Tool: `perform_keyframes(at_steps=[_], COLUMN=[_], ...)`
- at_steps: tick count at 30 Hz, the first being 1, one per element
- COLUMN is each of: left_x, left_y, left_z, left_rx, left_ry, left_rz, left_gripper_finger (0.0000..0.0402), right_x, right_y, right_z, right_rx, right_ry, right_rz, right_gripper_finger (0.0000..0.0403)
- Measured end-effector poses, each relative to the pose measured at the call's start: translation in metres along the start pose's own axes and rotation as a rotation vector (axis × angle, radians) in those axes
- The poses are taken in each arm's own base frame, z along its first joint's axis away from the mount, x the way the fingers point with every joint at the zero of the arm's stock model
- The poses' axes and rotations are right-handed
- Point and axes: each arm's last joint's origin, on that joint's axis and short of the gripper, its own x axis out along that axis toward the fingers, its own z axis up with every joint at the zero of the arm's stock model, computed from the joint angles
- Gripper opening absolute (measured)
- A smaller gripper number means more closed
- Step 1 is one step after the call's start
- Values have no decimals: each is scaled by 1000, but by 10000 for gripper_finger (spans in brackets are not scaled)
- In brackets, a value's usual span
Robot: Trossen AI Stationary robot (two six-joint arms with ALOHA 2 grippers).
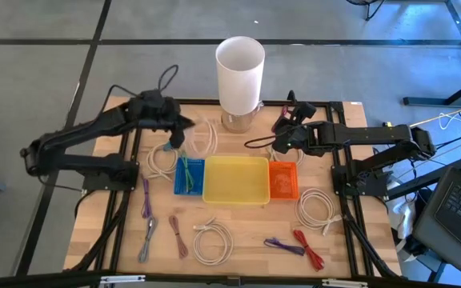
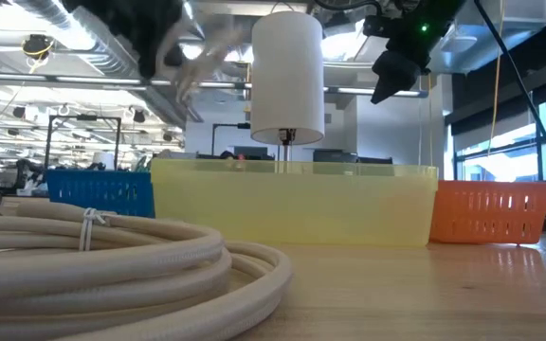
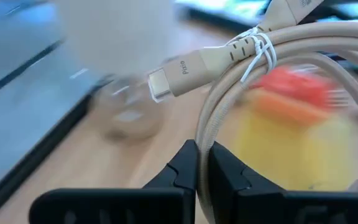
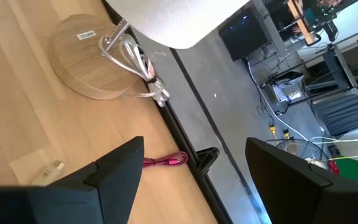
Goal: Pick & Place USB Port
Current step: Put the light brown HDMI cable into the yellow bin
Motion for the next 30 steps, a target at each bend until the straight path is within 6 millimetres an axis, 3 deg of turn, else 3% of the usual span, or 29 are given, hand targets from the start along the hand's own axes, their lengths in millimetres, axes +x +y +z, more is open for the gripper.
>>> perform_keyframes(at_steps=[6, 13, 22, 30], left_x=[17, 65, 120, 158], left_y=[-50, -82, -86, -76], left_z=[-2, -20, -6, -34], left_rx=[135, 267, 445, 517], left_ry=[1, 163, 346, 543], left_rz=[-199, -189, -109, -14], left_gripper_finger=[12, 12, 12, 12], right_x=[0, 0, 0, 0], right_y=[0, 0, 0, 0], right_z=[0, 0, 0, 0], right_rx=[0, -23, -21, -22], right_ry=[0, 0, 0, 0], right_rz=[-2, -5, -5, -5], right_gripper_finger=[283, 283, 283, 283])
